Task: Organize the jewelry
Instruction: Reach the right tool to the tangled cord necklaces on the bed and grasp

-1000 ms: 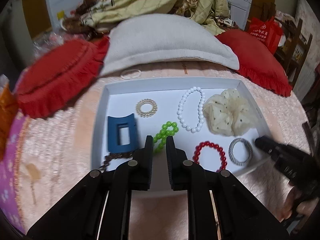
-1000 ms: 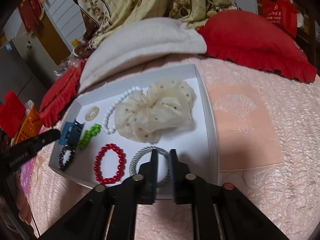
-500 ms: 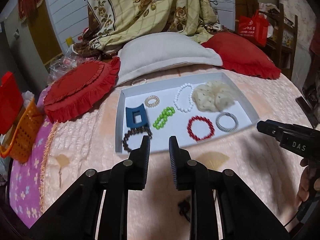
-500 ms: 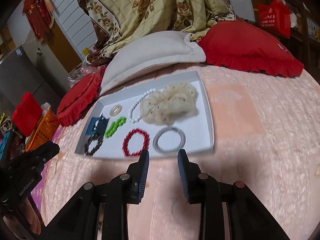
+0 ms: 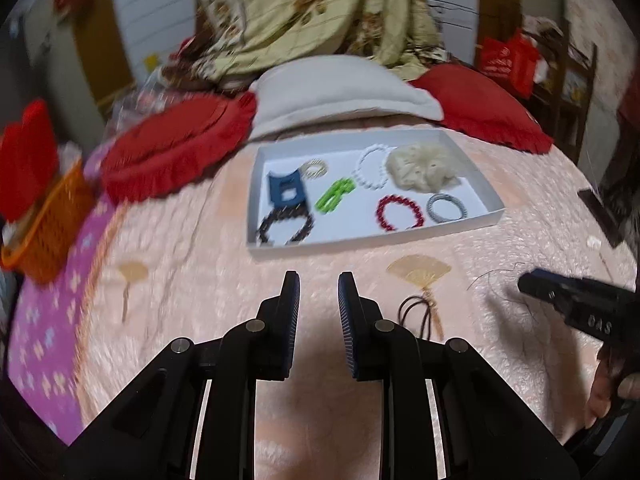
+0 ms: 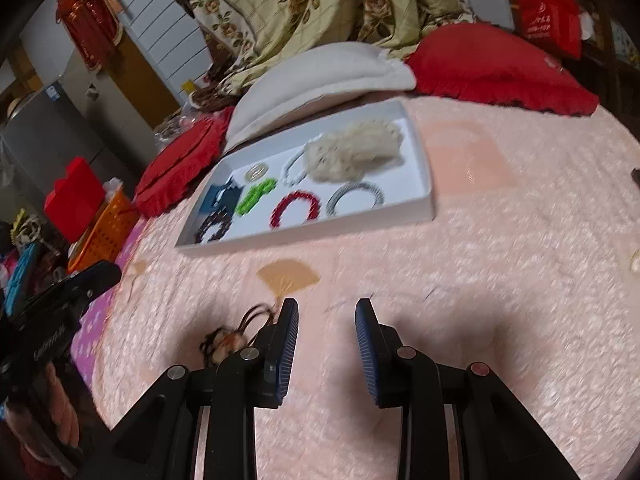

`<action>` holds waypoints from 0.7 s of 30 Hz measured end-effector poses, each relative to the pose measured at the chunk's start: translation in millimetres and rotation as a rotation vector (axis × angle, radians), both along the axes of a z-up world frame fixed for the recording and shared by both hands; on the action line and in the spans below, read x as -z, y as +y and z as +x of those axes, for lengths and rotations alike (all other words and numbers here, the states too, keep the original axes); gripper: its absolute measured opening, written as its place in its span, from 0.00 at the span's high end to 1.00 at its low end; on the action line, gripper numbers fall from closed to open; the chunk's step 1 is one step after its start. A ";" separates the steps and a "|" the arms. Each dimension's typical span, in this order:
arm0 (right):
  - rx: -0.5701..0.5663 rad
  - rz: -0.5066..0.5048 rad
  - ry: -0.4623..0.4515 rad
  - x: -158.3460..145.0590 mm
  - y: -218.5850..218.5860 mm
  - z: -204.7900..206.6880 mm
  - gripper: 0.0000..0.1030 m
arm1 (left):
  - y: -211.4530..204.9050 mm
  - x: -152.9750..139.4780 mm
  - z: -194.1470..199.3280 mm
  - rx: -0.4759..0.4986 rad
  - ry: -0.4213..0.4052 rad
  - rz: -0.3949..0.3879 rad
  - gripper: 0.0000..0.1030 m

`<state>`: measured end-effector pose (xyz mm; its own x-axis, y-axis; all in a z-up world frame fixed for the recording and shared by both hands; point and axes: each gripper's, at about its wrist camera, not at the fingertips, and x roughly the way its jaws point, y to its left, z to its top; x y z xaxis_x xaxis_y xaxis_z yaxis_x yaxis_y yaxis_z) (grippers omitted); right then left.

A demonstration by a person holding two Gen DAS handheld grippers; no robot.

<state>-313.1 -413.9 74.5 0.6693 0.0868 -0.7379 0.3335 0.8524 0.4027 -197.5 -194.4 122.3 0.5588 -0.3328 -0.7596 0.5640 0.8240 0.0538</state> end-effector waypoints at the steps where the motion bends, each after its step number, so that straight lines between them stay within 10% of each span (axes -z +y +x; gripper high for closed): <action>1: -0.016 -0.001 0.004 2.1 4.5 -0.6 0.73 | 5.8 3.3 2.3 -0.012 0.020 -0.009 0.82; 21: -0.207 -0.129 0.082 42.5 80.4 61.1 0.73 | 8.2 86.7 11.7 0.063 0.321 -0.110 0.82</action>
